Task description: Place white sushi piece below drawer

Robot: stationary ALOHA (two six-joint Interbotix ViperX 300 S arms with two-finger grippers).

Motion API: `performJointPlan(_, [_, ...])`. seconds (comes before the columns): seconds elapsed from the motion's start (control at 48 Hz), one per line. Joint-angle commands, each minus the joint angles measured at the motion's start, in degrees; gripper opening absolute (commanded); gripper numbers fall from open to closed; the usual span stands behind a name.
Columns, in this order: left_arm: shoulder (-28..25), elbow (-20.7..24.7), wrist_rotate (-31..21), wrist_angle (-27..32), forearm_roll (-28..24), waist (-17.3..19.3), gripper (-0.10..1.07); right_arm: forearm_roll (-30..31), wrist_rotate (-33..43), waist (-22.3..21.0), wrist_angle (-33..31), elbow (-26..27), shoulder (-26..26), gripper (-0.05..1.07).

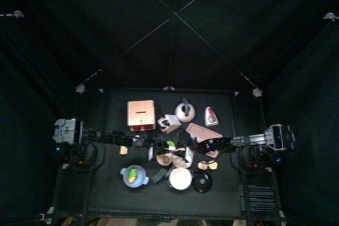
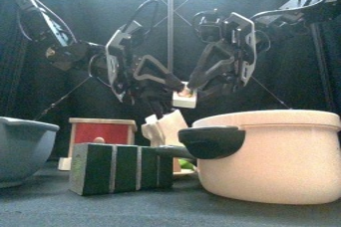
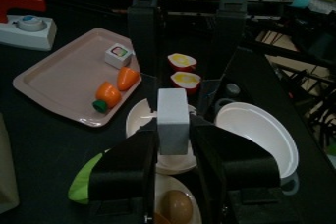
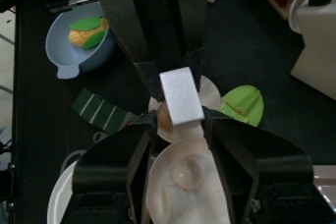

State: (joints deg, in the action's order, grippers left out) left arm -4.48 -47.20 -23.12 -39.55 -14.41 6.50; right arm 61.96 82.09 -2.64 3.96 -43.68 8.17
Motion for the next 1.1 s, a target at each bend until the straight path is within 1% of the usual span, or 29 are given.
performJointPlan(0.0, [2.37,-0.26,-0.09,1.32,0.26,0.26,0.44,0.0,-0.09,0.09,0.0,0.44,1.23,0.78])
performJointPlan(0.104, [5.98,-2.02,-0.09,5.8,1.23,0.26,0.44,-0.09,-0.09,0.09,-0.18,0.18,2.02,0.78])
performJointPlan(0.167, [8.53,-3.25,-0.09,9.58,1.49,0.18,0.44,-0.09,-0.09,0.09,-0.18,-0.18,2.37,0.78])
performJointPlan(0.208, [10.11,-4.13,-0.09,12.74,1.58,0.09,0.44,-0.18,-0.09,0.09,-0.18,-0.44,2.46,0.78])
performJointPlan(0.333, [14.77,-7.12,-0.18,24.61,2.11,-0.09,0.44,-0.62,0.09,0.09,-0.53,-1.23,2.37,0.78])
performJointPlan(0.438, [17.84,-9.84,-0.26,33.4,4.39,0.0,0.44,-0.79,0.09,0.09,-0.7,-1.41,2.37,0.78])
performJointPlan(0.521, [19.51,-11.69,-0.26,37.35,6.59,0.35,0.44,-0.97,0.09,0.09,-1.05,-1.58,2.37,0.78])
performJointPlan(0.646, [21.27,-14.41,-0.35,39.9,9.93,0.53,0.45,-1.05,0.18,-0.09,-1.49,-1.41,2.11,0.78])
performJointPlan(0.792, [22.06,-16.26,-0.18,40.08,14.41,2.81,0.5,-1.23,0.26,-0.26,-1.58,-1.14,1.76,0.78])
performJointPlan(0.854, [21.97,-16.52,-0.09,39.99,15.03,3.52,0.55,-1.41,0.09,-0.26,-1.58,-1.05,1.76,0.78])
performJointPlan(1.083, [21.71,-16.7,-0.09,39.64,14.68,3.78,0.73,-1.49,0.09,-0.26,-1.58,-0.97,1.76,0.78])
